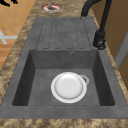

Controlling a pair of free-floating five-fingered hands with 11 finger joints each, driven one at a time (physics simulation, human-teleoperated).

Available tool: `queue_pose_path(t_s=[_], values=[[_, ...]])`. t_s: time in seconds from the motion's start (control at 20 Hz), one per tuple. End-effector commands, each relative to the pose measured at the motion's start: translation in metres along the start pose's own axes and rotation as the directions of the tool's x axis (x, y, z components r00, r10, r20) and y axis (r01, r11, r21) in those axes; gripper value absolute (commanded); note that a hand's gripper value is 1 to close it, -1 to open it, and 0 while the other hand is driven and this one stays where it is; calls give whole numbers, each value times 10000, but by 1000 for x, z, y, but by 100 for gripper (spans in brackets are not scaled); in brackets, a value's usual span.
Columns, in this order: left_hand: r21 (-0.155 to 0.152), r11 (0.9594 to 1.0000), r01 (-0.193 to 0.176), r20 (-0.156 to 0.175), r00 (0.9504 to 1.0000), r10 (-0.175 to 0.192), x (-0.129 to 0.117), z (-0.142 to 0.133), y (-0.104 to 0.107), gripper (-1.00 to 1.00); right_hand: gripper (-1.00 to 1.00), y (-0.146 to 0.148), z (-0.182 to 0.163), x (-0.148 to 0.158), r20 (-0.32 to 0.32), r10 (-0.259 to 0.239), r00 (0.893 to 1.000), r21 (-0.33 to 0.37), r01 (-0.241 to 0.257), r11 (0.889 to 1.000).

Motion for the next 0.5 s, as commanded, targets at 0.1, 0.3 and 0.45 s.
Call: queue_pose_path(t_s=[0.1,0.3,0.45], values=[[0,10000,0,0,10000,0,0,0,0,0,100,6,-10,4,-191,32,9998,19,-32,10000],[0,10000,0,0,10000,0,0,0,0,0,100,7,-13,7,-307,359,9989,-582,-377,9976],[0,10000,0,0,10000,0,0,0,0,0,100,5,-17,6,-214,342,9992,-942,-361,9949]])
